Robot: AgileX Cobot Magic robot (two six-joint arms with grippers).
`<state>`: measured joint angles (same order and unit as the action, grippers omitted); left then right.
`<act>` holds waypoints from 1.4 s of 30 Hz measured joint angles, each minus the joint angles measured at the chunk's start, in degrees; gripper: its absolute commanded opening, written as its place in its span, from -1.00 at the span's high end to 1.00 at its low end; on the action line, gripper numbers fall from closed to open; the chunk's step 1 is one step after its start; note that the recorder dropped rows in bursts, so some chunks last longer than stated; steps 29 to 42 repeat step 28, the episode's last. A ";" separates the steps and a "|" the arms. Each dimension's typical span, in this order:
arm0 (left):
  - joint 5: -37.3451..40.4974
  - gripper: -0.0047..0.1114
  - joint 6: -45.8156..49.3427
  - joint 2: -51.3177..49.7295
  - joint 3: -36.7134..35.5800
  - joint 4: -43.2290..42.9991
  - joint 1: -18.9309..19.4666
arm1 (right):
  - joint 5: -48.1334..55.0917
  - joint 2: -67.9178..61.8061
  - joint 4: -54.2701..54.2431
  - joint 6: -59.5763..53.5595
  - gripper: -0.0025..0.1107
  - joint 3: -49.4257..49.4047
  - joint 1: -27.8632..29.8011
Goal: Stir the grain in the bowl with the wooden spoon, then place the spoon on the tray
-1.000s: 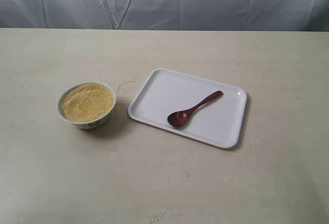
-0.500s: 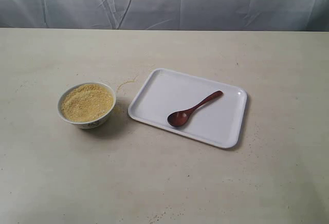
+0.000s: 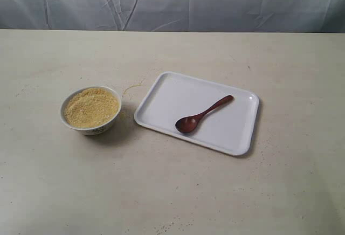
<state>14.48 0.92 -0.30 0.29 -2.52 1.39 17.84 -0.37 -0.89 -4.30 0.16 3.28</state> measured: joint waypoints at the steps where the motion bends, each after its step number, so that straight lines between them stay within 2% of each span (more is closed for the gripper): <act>1: 0.00 0.92 0.00 0.00 0.00 0.00 -0.51 | 0.10 0.00 0.00 0.00 0.96 0.00 0.00; 42: 0.00 0.92 0.00 0.00 0.00 0.00 -1.01 | 0.10 0.00 -0.65 0.00 0.96 0.00 0.00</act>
